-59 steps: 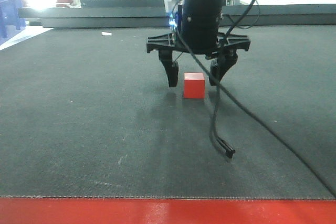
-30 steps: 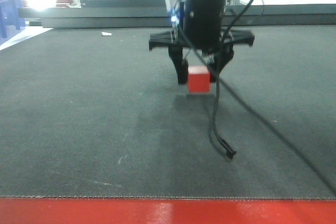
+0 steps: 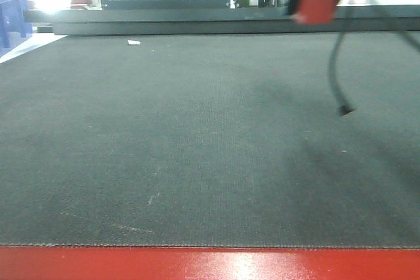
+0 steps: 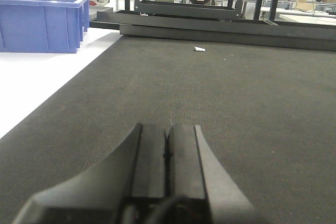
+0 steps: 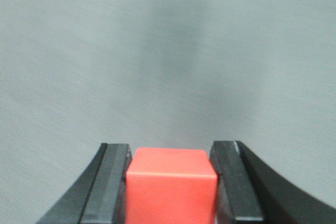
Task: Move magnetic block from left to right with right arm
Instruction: 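Raise the held red cube up and away from the table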
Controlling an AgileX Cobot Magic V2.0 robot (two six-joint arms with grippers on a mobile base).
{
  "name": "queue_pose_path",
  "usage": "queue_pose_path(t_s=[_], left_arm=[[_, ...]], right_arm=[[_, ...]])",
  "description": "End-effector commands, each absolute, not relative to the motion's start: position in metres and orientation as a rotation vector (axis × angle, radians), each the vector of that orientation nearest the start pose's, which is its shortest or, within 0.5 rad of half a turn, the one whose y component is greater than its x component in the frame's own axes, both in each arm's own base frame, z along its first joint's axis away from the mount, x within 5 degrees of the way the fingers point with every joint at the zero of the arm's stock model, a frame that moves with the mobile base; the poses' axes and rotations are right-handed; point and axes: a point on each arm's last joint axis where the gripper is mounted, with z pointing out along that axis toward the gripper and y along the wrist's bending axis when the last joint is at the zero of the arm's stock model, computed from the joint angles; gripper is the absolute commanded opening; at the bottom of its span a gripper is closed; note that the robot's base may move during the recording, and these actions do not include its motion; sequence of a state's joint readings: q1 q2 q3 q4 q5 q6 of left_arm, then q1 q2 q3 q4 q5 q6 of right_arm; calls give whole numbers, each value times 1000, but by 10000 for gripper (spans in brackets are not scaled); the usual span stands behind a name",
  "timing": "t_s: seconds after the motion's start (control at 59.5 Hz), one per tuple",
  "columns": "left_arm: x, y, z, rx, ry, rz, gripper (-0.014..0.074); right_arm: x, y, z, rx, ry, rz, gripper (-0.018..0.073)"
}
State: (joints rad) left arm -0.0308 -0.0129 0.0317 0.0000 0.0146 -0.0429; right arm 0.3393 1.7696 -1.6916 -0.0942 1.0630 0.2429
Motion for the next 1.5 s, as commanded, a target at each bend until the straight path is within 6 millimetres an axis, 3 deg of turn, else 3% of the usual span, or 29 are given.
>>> queue_pose_path(t_s=[0.0, 0.269, 0.588, 0.807, 1.194, 1.345, 1.48], left_arm=[[55, -2, 207, -9, 1424, -68, -116], [55, -2, 207, -9, 1424, -68, -116], [55, -2, 207, -9, 1424, -68, -116], [55, -2, 207, -9, 1424, -68, -116], [55, -2, 207, -9, 1424, -68, -116], [55, -2, 207, -9, 1424, -68, -116], [55, -2, 207, -9, 1424, -68, -116]], right_arm=[[346, 96, 372, -170, 2497, 69, 147], [286, 56, 346, -97, 2422, 69, 147], [208, 40, 312, -98, 2283, 112, 147], [154, 29, 314, -96, 2129, 135, 147], [63, 9, 354, -106, 1743, 152, 147], [38, 4, 359, -97, 1635, 163, 147], [31, 3, 360, -94, 1602, 166, 147]])
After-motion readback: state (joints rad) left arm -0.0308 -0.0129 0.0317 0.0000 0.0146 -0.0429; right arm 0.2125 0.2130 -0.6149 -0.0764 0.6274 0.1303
